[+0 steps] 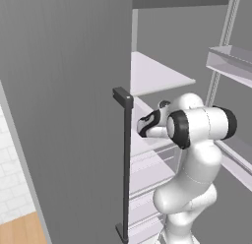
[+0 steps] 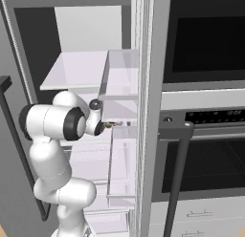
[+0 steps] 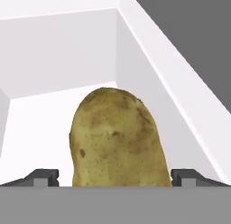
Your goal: Place one potato and one chicken drumstick in each tupperware on the nearby counter, to pack two identical lunches.
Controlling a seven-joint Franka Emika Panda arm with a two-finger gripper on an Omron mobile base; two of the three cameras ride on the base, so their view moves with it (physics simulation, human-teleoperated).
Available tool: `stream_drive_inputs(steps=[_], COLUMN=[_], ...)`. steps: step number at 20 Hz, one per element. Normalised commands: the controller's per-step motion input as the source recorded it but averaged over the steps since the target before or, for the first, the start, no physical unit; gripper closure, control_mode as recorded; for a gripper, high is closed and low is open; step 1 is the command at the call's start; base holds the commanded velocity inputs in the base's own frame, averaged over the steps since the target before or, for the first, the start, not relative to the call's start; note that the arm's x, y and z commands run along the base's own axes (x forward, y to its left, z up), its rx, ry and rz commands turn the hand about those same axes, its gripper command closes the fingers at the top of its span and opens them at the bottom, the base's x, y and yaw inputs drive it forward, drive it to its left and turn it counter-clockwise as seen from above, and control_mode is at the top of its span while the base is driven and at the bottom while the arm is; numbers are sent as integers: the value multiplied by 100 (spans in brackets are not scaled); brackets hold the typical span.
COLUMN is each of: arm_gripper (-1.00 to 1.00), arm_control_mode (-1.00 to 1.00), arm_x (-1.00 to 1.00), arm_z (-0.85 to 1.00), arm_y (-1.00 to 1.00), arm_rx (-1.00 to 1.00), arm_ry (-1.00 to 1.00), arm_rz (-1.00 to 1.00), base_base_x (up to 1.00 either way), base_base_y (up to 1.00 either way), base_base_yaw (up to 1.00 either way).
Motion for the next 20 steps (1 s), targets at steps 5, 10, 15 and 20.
stream_drive_inputs(steps=[5, 10, 15, 20], arm_gripper=[100, 100, 100, 100], arm_control_mode=[-100, -100, -100, -100], arm_x=[6, -46, -99, -100], arm_z=[-44, -29, -12, -3], arm_y=[0, 14, 28, 9], arm_rx=[0, -1, 0, 0], arm_ry=[10, 1, 0, 0], arm_rz=[0, 0, 0, 0], base_base_x=[0, 0, 0, 0], base_base_y=[0, 0, 0, 0], base_base_yaw=[0, 0, 0, 0])
